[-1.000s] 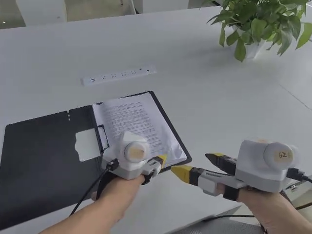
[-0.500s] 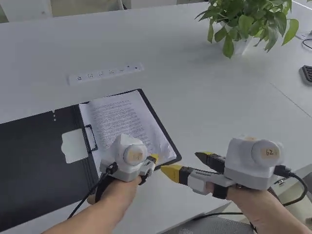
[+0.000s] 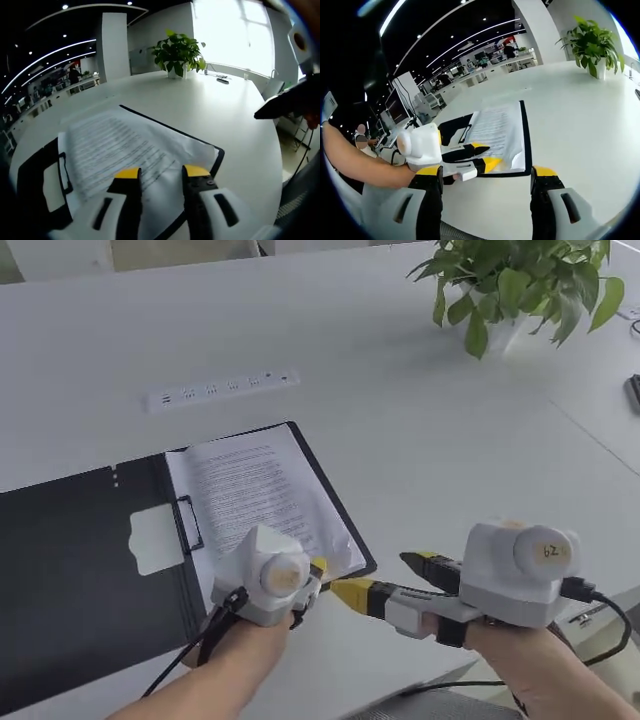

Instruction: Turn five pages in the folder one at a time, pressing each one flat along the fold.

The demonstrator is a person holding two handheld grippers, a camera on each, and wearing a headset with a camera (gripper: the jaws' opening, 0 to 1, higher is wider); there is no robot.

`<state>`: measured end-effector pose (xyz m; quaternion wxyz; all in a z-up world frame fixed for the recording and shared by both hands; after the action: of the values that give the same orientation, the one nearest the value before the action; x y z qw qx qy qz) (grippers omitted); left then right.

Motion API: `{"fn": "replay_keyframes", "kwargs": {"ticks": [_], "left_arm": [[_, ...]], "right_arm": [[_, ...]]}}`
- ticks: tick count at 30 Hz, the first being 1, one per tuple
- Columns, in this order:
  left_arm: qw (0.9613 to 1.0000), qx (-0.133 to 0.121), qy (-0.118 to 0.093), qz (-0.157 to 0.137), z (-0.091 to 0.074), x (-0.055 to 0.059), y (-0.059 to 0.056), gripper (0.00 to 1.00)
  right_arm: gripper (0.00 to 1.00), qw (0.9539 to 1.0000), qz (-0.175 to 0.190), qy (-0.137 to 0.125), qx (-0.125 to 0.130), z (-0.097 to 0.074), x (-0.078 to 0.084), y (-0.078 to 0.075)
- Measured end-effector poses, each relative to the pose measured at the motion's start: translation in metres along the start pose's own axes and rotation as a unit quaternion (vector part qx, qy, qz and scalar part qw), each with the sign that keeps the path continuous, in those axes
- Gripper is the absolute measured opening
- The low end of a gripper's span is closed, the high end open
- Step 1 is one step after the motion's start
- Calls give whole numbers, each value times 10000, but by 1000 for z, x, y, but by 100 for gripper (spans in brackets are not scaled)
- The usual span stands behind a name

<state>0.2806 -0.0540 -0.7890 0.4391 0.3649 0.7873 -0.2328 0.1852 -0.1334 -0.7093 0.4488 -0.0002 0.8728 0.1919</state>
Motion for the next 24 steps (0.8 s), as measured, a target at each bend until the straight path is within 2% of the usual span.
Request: {"fn": "replay_keyframes", "kwargs": {"ticks": [4,10,14,16,18,24], "left_arm": [[9998,-51,68,199,0,1,5,19],[9993,-8,133,350,0,-1,5,17],[9988,0,187,453,0,-1,6,12],[9977,16,230,635,0,0,7,8],[9978,24,226,617,0,0,6,7],[9977,9,240,639,-1,0,6,3]], "right_arm": [[71,10000,5,22,-32,4,-1,-1],[70,9999,-3,74,-80,12,-2,-2],[69,9999,-17,107,-101,18,-3,-3],[68,9998,-29,139,-121,22,-3,-3],[67,9998,-62,174,-116,27,-3,-3],[56,9995,17,291,-72,42,-2,-6]]}}
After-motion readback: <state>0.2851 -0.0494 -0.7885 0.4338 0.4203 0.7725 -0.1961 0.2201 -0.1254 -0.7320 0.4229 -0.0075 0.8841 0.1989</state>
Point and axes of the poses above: the centre of the closed fingertips' face, and the gripper's own axes: z roughly forward along the fingers, y roughly to its left, x roughly out of its underside, the point moved 4 cm from there along -z, roughly backward along the fingers, and after that the axes turned 7 degrees about x, right-handed, at the moved point
